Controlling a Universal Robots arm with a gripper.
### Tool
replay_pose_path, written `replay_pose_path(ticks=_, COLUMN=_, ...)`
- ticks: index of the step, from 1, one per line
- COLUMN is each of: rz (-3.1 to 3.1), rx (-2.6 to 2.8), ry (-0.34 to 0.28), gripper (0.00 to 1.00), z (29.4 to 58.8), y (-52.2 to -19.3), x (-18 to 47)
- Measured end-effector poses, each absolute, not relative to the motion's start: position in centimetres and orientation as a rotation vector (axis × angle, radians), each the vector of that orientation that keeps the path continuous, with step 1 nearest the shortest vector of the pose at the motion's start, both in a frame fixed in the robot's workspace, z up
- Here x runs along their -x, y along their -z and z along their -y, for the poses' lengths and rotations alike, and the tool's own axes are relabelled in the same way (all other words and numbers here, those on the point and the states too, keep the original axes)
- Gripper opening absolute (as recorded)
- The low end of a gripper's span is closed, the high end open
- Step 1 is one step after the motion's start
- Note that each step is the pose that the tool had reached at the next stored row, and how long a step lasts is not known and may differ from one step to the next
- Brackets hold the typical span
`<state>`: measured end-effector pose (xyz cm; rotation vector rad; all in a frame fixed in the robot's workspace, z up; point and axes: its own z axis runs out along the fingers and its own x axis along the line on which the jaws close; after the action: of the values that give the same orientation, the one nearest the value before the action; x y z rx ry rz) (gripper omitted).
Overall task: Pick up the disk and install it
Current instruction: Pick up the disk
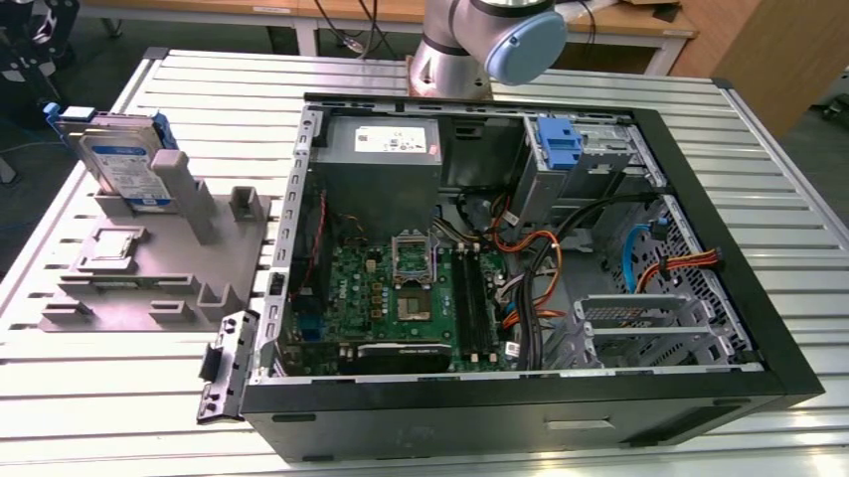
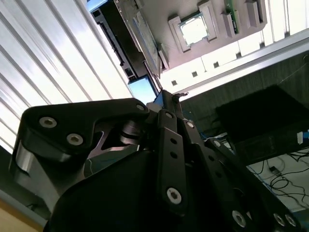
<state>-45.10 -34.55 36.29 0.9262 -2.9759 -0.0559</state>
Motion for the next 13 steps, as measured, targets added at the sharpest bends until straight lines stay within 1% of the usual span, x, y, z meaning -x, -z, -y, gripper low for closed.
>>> replay_pose_path(ticks=13, rz=2.94, rx=-1.03, ry=0.054, gripper=0.1, z=34.55, y=-36.28, x=45.09)
